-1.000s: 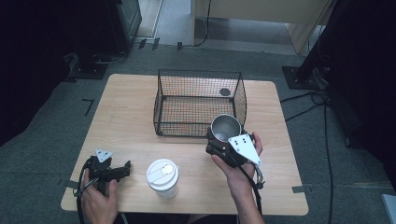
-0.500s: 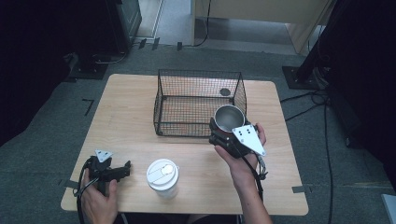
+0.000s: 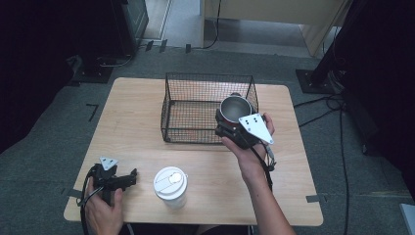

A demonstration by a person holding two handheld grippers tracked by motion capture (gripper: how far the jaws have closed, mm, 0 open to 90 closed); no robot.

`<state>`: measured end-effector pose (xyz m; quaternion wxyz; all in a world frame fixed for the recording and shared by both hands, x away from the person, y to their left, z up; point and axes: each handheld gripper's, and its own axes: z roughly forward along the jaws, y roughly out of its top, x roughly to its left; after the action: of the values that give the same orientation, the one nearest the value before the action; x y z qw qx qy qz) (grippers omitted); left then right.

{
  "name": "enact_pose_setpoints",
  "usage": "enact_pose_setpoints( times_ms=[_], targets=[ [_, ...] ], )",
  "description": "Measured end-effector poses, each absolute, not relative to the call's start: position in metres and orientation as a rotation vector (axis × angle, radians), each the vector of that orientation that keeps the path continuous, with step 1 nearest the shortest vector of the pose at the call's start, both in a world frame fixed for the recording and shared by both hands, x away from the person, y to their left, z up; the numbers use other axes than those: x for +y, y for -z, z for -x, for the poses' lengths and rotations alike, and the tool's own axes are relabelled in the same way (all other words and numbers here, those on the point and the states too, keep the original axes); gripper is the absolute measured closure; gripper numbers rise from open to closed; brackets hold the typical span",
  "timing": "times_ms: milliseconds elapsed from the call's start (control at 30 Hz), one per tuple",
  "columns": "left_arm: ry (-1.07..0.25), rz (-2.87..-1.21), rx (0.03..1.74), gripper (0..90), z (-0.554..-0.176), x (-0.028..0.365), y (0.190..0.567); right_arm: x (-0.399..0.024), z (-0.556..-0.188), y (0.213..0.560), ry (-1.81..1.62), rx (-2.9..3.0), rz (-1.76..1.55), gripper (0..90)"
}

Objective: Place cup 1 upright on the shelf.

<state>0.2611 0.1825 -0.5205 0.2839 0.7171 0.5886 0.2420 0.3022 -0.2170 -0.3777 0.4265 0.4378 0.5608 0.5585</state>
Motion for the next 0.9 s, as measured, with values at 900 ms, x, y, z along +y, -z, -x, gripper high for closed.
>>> enact_pose_setpoints(
  times_ms=[900],
  targets=[
    [-0.647,-1.921,1.575,0.0,-0.261,0.183,0.52,-0.213,-0.392,0.392,-1.32,1.446,-1.22,6.9]
  ],
)
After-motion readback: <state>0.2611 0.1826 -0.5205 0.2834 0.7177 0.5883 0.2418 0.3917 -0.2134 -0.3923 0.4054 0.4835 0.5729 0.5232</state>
